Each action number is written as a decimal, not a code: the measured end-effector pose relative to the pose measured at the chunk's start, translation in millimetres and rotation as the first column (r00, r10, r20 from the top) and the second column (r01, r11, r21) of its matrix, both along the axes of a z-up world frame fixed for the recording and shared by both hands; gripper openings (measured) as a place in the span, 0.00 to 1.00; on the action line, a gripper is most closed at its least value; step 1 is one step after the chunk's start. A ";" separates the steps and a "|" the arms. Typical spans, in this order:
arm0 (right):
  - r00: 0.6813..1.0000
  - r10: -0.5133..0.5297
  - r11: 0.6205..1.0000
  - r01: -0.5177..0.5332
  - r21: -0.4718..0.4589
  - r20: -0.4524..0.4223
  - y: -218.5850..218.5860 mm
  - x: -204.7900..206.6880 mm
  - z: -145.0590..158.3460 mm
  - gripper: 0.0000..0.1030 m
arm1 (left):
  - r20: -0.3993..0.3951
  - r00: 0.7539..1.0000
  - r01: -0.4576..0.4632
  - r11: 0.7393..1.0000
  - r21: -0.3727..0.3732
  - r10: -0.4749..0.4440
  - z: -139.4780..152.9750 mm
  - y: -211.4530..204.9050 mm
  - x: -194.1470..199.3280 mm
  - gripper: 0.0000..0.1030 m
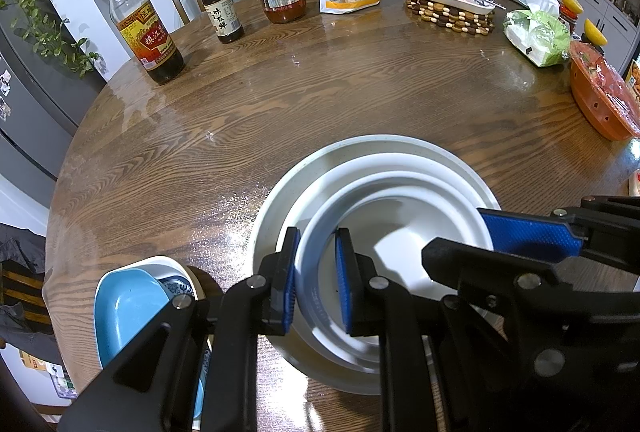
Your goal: Organize plates and bowls
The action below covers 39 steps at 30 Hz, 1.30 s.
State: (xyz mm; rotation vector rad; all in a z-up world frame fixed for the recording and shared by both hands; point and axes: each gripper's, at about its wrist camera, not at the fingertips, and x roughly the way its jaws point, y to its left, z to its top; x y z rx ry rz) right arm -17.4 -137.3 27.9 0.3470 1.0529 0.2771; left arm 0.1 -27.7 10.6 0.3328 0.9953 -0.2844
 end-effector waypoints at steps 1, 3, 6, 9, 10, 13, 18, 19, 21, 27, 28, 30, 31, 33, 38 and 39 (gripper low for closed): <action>1.000 0.000 1.000 0.000 0.001 0.000 0.2 0.0 0.0 0.28 | 0.000 1.000 0.000 1.000 0.000 0.000 0.1 -0.2 0.1 0.16; 1.000 -0.001 1.000 0.001 0.001 0.000 0.1 0.0 0.0 0.28 | 0.000 1.000 -0.001 1.000 0.000 0.001 0.1 -0.4 0.1 0.16; 1.000 0.000 1.000 0.000 0.001 0.000 0.3 0.1 0.0 0.28 | 0.000 1.000 -0.001 1.000 -0.001 0.001 0.2 -0.3 0.2 0.16; 1.000 -0.002 1.000 0.002 0.001 0.000 0.4 0.1 -0.6 0.28 | -0.002 1.000 0.000 1.000 -0.002 0.000 0.0 -0.2 0.3 0.17; 1.000 -0.002 1.000 0.002 0.001 0.000 0.0 0.2 -0.7 0.28 | -0.004 1.000 0.000 1.000 -0.004 0.000 0.4 0.0 0.5 0.18; 1.000 -0.001 1.000 0.001 -0.002 0.000 0.1 0.0 -0.7 0.28 | -0.008 1.000 0.002 1.000 -0.005 -0.002 0.0 0.9 0.0 0.20; 1.000 -0.002 1.000 0.002 -0.001 -0.001 0.3 0.0 -0.8 0.28 | -0.010 1.000 0.002 1.000 -0.006 -0.002 0.5 0.2 -0.1 0.19; 1.000 -0.003 1.000 0.003 -0.002 -0.002 0.0 0.0 -1.1 0.28 | -0.010 1.000 0.002 1.000 -0.005 -0.002 0.4 0.5 -0.2 0.20; 1.000 -0.004 1.000 0.004 -0.003 -0.003 0.9 -0.3 -1.6 0.28 | -0.010 1.000 0.003 1.000 -0.005 -0.003 0.6 0.6 -0.5 0.20; 1.000 -0.004 1.000 0.004 -0.006 -0.004 0.9 -0.1 -1.6 0.28 | -0.015 1.000 0.003 1.000 -0.006 -0.003 0.4 0.8 -0.7 0.21; 1.000 -0.004 1.000 0.004 -0.005 -0.004 0.9 0.0 -1.6 0.28 | -0.016 1.000 0.004 1.000 -0.005 -0.004 0.4 1.1 -0.9 0.21; 1.000 -0.005 1.000 0.004 -0.005 -0.004 0.8 0.1 -1.6 0.29 | -0.016 1.000 0.003 1.000 -0.005 -0.003 0.5 0.7 -0.6 0.21; 1.000 -0.004 1.000 0.004 -0.006 -0.003 0.8 0.2 -1.6 0.28 | -0.017 1.000 0.003 1.000 -0.006 -0.003 0.5 1.0 -0.8 0.21; 1.000 -0.006 1.000 0.006 -0.010 -0.002 0.4 -0.4 -1.5 0.28 | -0.020 1.000 0.003 1.000 -0.008 -0.003 0.5 0.6 -0.5 0.22; 1.000 -0.008 1.000 0.008 -0.012 -0.002 1.2 -1.8 -0.4 0.28 | -0.023 1.000 0.006 1.000 -0.010 -0.006 0.1 -0.6 -1.5 0.24; 1.000 -0.007 1.000 0.007 -0.014 -0.001 1.0 -1.6 -0.3 0.28 | -0.022 1.000 0.005 1.000 -0.008 -0.005 0.2 -0.7 -2.0 0.25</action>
